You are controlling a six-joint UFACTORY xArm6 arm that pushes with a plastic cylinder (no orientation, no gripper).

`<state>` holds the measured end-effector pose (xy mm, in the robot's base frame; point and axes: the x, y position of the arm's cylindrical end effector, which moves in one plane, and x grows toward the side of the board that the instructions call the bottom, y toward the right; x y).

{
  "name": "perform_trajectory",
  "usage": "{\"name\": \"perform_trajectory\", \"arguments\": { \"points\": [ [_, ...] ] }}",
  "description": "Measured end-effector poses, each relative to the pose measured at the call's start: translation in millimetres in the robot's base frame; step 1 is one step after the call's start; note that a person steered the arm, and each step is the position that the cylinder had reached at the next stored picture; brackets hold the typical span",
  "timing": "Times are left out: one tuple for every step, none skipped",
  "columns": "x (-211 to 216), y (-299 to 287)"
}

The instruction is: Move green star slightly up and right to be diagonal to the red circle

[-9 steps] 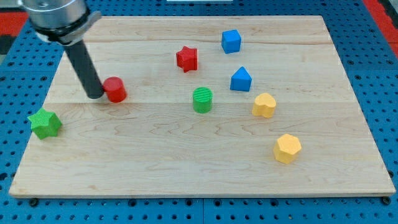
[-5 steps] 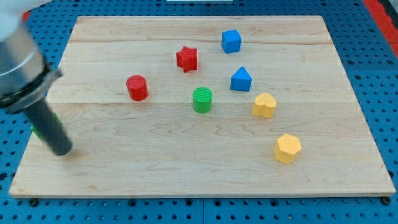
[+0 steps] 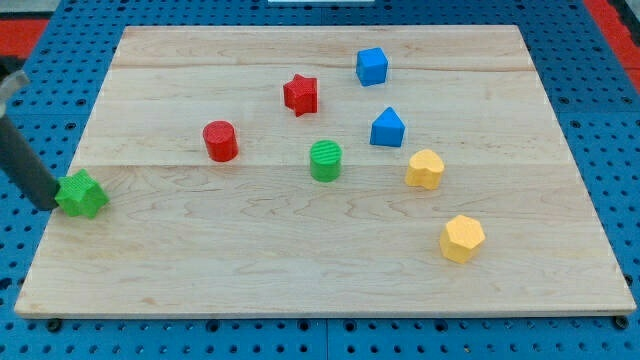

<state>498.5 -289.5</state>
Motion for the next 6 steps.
{"name": "perform_trajectory", "arguments": {
  "points": [
    [0.0, 32.2],
    [0.0, 63.6],
    [0.0, 75.9],
    [17.8, 58.7],
    [54.5, 9.9],
    [56.8, 7.5]
  ]
}}
